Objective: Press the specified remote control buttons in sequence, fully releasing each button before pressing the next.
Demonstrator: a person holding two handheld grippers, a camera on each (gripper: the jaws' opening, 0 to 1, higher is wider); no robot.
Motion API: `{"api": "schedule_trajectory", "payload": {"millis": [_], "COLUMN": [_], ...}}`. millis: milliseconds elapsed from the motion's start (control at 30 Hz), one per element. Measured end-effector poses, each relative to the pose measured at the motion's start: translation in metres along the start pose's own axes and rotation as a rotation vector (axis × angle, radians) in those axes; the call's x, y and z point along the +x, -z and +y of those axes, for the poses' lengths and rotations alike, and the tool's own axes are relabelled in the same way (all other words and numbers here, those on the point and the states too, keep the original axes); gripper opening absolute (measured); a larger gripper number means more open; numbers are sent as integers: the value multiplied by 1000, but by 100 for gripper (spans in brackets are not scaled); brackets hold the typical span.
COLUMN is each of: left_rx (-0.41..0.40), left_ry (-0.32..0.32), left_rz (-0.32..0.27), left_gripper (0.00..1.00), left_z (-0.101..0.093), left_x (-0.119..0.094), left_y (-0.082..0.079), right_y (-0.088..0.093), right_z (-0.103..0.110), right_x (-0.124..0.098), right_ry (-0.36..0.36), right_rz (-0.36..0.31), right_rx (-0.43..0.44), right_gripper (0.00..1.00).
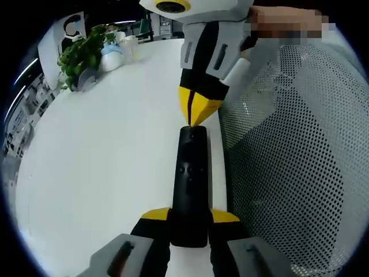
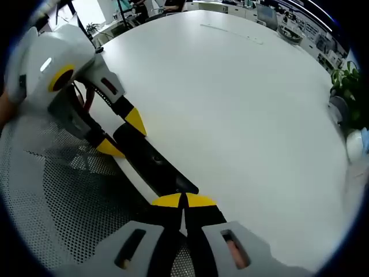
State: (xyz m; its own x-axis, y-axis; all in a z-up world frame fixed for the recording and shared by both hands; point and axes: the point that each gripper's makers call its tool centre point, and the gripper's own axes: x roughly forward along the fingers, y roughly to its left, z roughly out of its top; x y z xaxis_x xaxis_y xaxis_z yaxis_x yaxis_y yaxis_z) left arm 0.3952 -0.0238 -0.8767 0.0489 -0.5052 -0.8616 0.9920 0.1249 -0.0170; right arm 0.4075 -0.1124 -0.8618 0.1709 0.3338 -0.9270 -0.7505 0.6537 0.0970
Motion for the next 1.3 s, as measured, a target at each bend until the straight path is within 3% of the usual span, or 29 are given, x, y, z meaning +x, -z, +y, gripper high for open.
{"api": "schedule_trajectory", "payload": {"millis": [233, 933, 1133, 1300], "left_rx": [6, 10, 18, 4], "left_ry": [1, 7, 7, 9], "left_rz": [4, 1, -8, -21], "left_gripper": [24, 24, 24, 24], "left_z": [0, 0, 0, 1], "left_x": [0, 0, 0, 0], "left_y": [0, -1, -1, -1], "right_y": [2, 3, 3, 4], "right_z": [0, 2, 1, 3], "right_x": [3, 7, 6, 6], "right_ry": [-9, 29, 8, 19], "right_rz": [17, 41, 17, 7], "right_rx": [15, -149, -129, -166], "right_gripper": [0, 0, 0, 0]}}
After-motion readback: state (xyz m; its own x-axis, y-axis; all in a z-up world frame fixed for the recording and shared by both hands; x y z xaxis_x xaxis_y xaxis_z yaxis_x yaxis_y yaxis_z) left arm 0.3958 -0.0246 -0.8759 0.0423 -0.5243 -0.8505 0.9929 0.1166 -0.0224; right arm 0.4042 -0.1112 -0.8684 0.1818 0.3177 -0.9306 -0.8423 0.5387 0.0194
